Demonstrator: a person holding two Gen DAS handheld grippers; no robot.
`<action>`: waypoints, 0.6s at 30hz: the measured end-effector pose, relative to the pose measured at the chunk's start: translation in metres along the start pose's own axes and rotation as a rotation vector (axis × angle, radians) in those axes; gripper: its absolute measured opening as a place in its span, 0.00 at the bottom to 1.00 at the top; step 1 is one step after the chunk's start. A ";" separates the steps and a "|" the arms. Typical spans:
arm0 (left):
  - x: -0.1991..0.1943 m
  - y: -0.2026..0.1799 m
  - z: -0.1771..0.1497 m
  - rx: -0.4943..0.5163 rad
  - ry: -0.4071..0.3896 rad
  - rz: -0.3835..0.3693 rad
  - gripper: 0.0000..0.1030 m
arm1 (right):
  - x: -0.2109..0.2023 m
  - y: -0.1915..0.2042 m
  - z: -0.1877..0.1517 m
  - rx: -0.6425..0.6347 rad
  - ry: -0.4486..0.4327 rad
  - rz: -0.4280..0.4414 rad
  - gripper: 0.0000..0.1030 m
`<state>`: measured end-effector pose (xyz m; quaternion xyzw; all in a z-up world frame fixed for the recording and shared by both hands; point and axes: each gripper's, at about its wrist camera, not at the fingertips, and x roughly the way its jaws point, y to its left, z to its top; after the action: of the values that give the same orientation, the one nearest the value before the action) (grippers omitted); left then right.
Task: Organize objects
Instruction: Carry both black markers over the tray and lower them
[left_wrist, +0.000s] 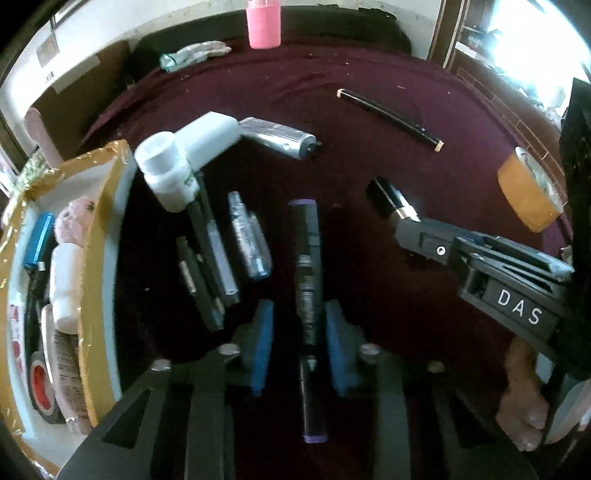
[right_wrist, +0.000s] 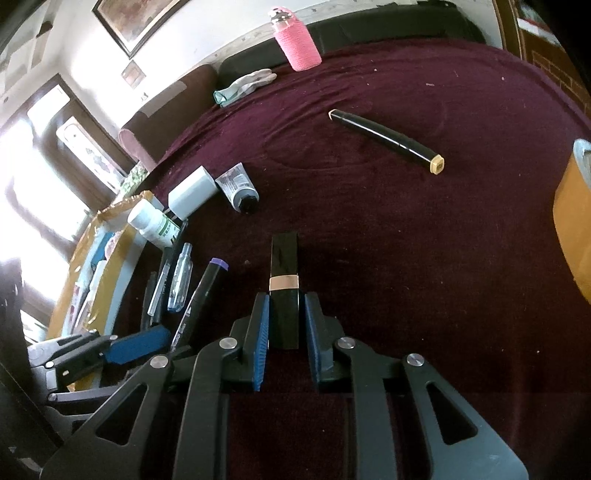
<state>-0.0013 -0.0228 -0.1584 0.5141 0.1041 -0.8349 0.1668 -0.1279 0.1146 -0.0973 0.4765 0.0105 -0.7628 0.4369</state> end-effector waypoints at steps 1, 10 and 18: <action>-0.002 0.003 -0.002 -0.005 -0.003 -0.003 0.14 | 0.000 0.002 0.000 -0.013 0.000 -0.011 0.17; -0.018 0.021 -0.019 -0.119 0.008 -0.116 0.12 | 0.001 0.005 -0.001 -0.040 -0.007 -0.035 0.15; -0.046 0.032 -0.036 -0.168 -0.039 -0.185 0.12 | -0.018 0.005 -0.003 -0.033 -0.101 -0.009 0.15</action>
<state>0.0599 -0.0315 -0.1334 0.4704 0.2172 -0.8448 0.1336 -0.1196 0.1248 -0.0837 0.4298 0.0033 -0.7877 0.4413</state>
